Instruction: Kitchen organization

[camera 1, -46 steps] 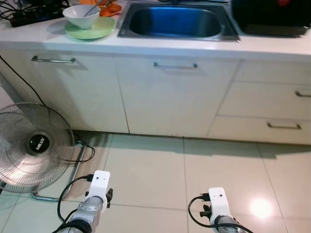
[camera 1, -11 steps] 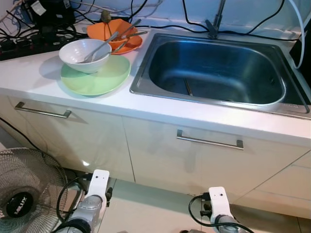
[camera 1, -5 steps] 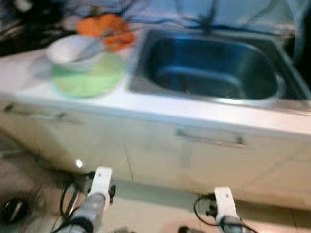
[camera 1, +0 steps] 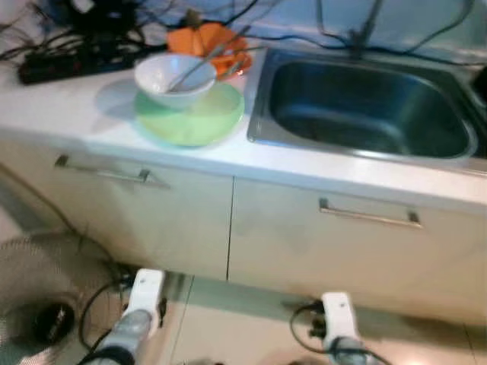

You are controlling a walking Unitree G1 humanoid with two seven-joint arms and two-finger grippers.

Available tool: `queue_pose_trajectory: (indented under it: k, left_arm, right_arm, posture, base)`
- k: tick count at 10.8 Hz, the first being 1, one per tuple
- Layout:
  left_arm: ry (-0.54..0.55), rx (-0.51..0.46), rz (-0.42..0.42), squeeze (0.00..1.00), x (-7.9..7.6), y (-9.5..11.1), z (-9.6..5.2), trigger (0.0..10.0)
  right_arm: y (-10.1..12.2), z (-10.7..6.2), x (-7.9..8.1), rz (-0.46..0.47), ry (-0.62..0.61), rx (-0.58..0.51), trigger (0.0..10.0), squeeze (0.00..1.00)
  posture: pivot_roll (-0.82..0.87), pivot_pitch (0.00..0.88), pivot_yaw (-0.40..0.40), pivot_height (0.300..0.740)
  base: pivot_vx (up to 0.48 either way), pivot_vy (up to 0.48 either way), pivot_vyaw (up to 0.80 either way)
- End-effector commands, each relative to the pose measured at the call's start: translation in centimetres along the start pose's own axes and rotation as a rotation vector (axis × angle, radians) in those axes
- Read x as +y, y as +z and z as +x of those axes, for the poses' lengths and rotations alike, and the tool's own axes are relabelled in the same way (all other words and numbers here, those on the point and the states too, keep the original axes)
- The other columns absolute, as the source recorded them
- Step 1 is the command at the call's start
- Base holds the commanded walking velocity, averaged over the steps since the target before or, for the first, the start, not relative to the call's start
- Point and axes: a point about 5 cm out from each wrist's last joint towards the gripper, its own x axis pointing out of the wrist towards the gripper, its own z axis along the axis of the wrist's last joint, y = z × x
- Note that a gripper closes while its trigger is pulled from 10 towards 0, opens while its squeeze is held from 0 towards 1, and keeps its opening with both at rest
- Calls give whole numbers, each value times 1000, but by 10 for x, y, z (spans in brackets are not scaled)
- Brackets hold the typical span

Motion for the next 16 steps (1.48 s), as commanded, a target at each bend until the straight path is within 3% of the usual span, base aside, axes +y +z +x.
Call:
queue_pose_trajectory:
  k: [1,4,16]
  left_arm:
    - [-22,-6,-5,0,-10,3,0,10000]
    - [-21,-9,1,0,-9,3,0,10000]
    - [-16,-20,-8,0,-8,3,0,10000]
  right_arm:
    - [-8,-2,-12,14,-32,26,10000,0]
    - [-7,-2,-11,-9,-29,23,10000,0]
    - [-8,-2,-10,-6,-26,24,10000,0]
  posture:
    - [37,85,10,740]
    - [39,80,11,740]
    - [40,84,15,740]
  base:
    - [0,360,-800]
    - [0,344,-188]
    - [21,0,0]
